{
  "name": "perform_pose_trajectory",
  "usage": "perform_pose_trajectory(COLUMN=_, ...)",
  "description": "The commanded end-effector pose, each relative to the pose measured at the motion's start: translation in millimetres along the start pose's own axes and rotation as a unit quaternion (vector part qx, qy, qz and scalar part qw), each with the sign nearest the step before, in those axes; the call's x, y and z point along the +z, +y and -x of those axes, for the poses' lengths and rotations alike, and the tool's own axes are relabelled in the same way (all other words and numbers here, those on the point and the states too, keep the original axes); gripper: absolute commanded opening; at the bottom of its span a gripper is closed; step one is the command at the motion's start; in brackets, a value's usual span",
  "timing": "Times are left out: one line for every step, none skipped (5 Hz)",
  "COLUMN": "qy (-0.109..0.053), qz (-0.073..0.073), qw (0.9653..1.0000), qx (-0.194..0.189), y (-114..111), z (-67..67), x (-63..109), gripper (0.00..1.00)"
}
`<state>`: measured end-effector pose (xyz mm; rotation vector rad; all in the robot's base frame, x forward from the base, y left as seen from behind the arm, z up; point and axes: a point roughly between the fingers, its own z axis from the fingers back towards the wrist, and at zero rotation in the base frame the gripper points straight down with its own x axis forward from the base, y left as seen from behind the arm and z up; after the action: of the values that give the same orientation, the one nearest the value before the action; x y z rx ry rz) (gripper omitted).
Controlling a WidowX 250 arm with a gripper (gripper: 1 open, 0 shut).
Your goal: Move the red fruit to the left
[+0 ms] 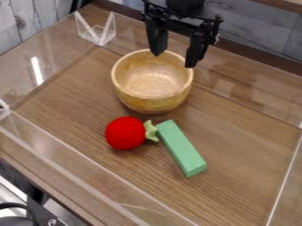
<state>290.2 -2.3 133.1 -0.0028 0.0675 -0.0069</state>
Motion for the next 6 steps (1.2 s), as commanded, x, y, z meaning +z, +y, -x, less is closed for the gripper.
perform_pose_trajectory(qy=0.010, qz=0.000, qw=0.9999, qx=-0.009, y=-0.3, z=11.1, x=-8.4, gripper=1.00)
perform_pose_trajectory(qy=0.015, qz=-0.002, qw=0.9999, qx=0.005, y=23.6, z=39.5, x=-23.0, gripper=1.00)
perform_pose_trajectory(qy=-0.001, qz=-0.006, qw=0.9998, qx=0.020, y=51.3, z=63.3, x=-29.2, gripper=1.00)
perform_pose_trajectory(qy=-0.011, qz=-0.006, qw=0.9994, qx=0.033, y=59.9, z=74.4, x=-41.6, gripper=1.00)
perform_pose_trajectory(qy=-0.014, qz=-0.002, qw=0.9989, qx=0.045, y=62.1, z=72.2, x=-53.2, gripper=1.00)
perform_pose_trajectory(qy=-0.011, qz=0.000, qw=0.9989, qx=0.045, y=49.2, z=79.3, x=-62.8, gripper=1.00)
